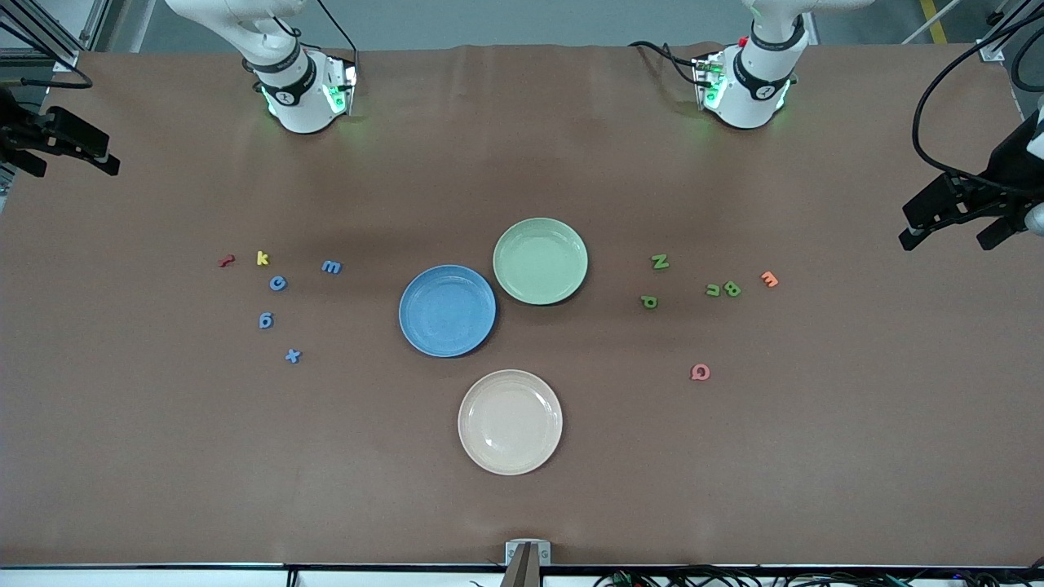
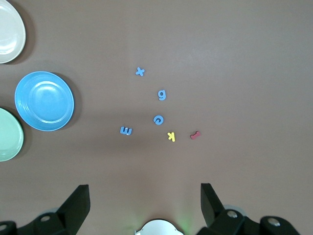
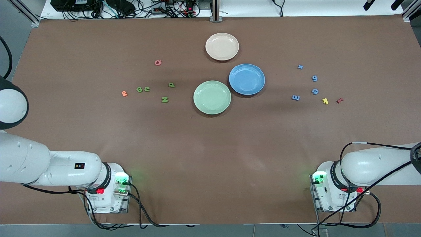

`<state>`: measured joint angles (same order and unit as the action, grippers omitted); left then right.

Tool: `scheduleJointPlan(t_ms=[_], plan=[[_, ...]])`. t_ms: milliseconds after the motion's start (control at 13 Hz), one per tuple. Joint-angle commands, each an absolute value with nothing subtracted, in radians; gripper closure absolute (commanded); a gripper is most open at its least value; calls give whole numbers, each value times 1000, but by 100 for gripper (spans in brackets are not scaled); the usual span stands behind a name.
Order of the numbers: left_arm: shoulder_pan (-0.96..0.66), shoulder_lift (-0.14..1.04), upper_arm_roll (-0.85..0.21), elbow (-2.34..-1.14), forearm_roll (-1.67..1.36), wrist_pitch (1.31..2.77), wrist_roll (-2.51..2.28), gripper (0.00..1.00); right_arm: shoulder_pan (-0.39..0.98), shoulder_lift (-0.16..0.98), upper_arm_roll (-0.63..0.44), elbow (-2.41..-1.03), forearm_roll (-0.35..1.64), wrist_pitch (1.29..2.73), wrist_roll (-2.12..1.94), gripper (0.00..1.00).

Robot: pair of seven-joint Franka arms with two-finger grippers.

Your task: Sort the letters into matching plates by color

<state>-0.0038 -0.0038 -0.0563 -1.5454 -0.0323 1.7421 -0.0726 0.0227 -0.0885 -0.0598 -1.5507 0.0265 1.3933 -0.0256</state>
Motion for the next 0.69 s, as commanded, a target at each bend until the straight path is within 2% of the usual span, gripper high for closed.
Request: scheduleJointPlan(t_ms=[0, 308, 463, 617], plan=[[-5, -23, -54, -1543, -23, 1718, -61, 0, 28, -112, -63, -1569, 35, 1399, -34, 0], [-8, -21, -55, -1546, -18, 1715, -84, 0, 26, -112, -63, -1569, 34, 1397, -34, 0], [1, -15, -54, -1549, -18, 1662, -80, 0, 26, -112, -63, -1569, 34, 1396, -34, 0], [15, -14, -60, -1618, -28, 1621, -80, 0, 26, -110, -63, -1568, 34, 1394, -34, 0]])
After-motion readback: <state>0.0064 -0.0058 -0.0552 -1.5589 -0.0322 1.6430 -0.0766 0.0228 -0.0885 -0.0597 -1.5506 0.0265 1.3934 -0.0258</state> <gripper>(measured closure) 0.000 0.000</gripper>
